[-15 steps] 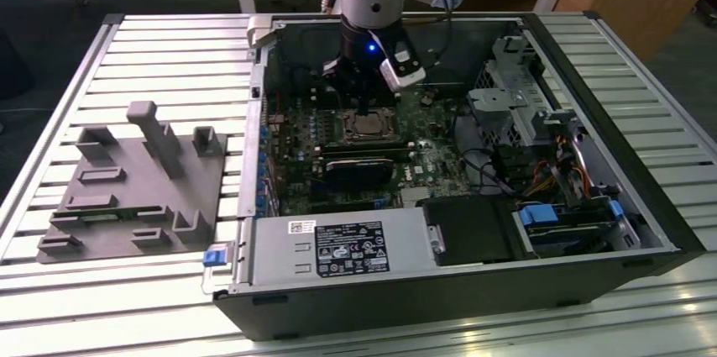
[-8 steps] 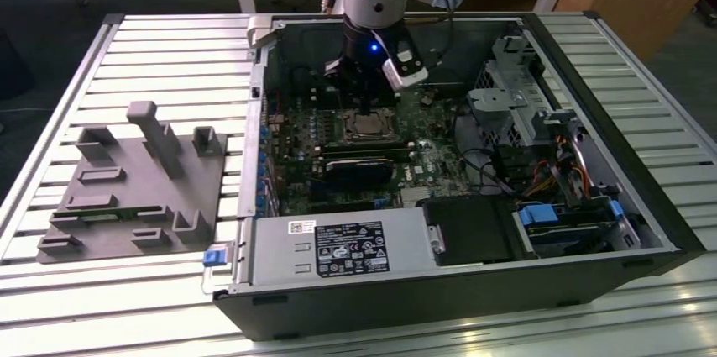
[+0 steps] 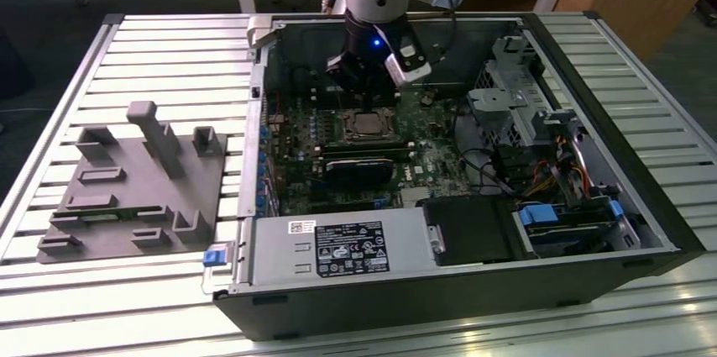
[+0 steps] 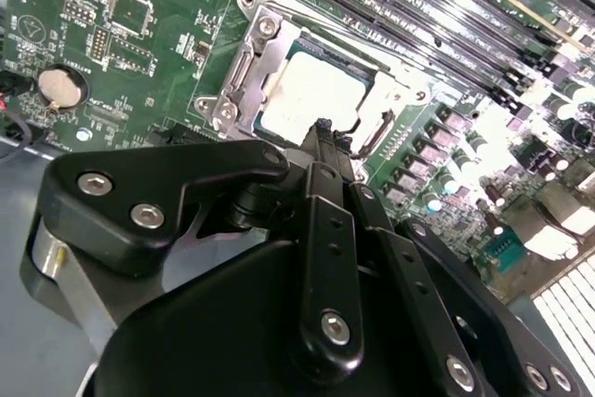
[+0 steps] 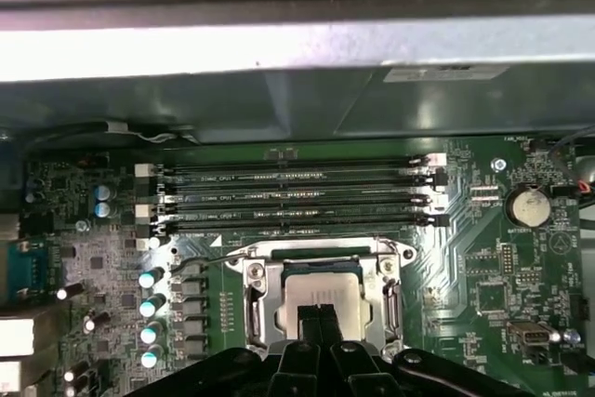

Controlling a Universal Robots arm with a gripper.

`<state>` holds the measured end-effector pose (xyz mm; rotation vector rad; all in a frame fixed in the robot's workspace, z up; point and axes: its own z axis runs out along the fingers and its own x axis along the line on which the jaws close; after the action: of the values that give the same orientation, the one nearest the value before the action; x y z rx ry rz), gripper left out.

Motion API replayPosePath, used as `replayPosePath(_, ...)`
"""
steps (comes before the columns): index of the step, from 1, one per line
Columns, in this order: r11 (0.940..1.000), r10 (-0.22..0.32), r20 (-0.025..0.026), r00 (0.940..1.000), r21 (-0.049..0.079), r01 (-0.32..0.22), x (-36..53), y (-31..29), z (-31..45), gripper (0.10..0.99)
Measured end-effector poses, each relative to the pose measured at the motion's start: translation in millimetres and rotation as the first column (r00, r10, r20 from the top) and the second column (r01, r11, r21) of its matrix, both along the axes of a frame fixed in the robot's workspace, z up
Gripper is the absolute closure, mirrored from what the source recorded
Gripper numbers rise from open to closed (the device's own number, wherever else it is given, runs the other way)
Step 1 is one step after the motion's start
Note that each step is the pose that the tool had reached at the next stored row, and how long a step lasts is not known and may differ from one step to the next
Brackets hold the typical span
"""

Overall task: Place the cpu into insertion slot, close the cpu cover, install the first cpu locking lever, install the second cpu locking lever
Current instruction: 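Close the cpu cover, then install the first cpu locking lever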

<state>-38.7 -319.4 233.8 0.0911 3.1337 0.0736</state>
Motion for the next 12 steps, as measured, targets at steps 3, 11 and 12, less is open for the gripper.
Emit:
replayPosePath(3, 1.0000, 0.000, 0.0002, 1.0000, 0.000, 0.000, 0.0, 0.0, 0.9, 0.980)
replayPosePath(11, 1.0000, 0.000, 0.0001, 1.0000, 0.000, 0.000, 0.0, 0.0, 1.3, 0.980)
replayPosePath(12, 1.0000, 0.000, 0.0001, 1.0000, 0.000, 0.000, 0.0, 0.0, 1.3, 0.980)
